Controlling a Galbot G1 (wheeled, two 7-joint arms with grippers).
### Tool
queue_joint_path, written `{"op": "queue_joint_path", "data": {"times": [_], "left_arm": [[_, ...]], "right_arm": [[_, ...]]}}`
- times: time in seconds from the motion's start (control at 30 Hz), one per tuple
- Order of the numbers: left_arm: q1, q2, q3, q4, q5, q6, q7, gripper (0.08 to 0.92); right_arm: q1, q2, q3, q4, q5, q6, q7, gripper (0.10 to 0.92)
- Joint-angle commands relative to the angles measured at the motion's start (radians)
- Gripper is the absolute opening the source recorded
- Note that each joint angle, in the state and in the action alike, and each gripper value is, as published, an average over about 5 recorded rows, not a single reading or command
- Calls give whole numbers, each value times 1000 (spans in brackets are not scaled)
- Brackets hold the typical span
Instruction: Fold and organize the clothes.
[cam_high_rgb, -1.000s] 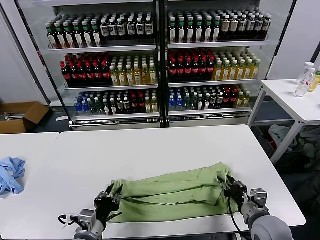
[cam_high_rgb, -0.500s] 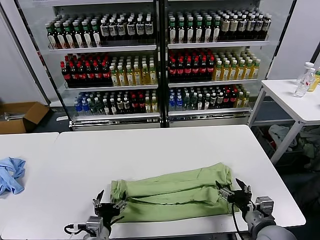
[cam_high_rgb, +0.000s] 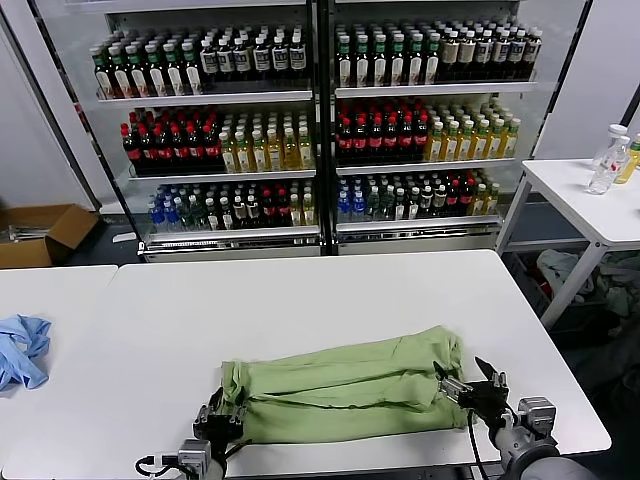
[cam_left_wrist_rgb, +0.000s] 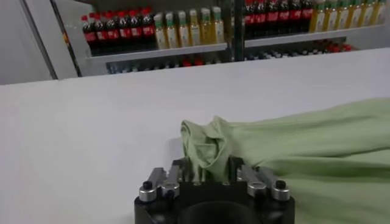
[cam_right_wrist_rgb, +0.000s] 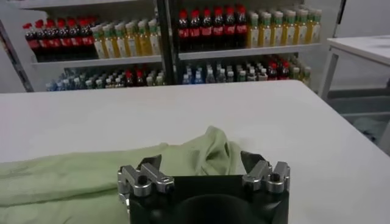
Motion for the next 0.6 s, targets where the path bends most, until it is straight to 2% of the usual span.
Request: {"op": "queue_joint_path", "data": {"times": [0.03,0.2,0.3,0.47,0.6], "left_arm": [[-1,26,-54,0,-61,-35,9,288],[8,77,-189,-37,-143,-48,-13,147],[25,101,-307,-77,-225,-52,-29,102],[44,146,-493,-153,-336,-46,-37,97],[32,176,-551,-218,-515,-19,-35,97]], "right_arm": [[-6,-11,31,34,1,3,-2,823],[4,-7,25,29,-48,13,-19,823],[15,-1,15,17,-92,33,-35,823],[28,-4,7,4,-105,49,-48,823],[41,-2,-3,-4,-112,57,-50,823]]}}
